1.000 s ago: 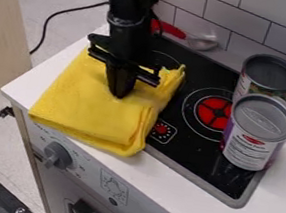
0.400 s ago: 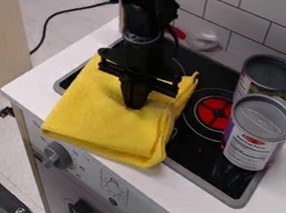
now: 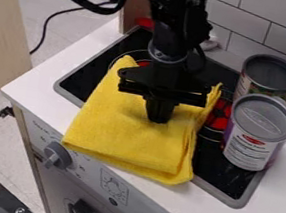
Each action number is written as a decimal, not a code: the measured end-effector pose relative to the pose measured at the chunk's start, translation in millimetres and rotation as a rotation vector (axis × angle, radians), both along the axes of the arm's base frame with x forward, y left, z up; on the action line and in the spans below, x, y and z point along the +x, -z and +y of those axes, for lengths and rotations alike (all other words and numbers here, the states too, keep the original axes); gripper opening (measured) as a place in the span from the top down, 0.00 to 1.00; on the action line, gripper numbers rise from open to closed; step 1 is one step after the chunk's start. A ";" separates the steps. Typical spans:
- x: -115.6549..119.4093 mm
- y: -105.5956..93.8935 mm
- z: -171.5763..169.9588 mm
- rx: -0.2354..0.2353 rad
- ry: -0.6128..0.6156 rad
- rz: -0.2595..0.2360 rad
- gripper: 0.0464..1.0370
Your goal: Put the yellow cloth on the right burner
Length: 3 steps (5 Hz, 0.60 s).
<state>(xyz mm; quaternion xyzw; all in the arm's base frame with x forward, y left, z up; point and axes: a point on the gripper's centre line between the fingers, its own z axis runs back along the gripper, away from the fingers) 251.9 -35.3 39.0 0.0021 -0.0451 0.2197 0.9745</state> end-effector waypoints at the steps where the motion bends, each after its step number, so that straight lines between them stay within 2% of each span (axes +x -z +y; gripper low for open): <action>1: -0.9 -0.8 -3.6 0.000 0.010 -0.002 0.99; 2: -18.9 -2.2 -21.7 -0.013 0.047 0.028 0.99; 3: -21.9 -6.5 -17.7 0.004 0.010 0.035 0.99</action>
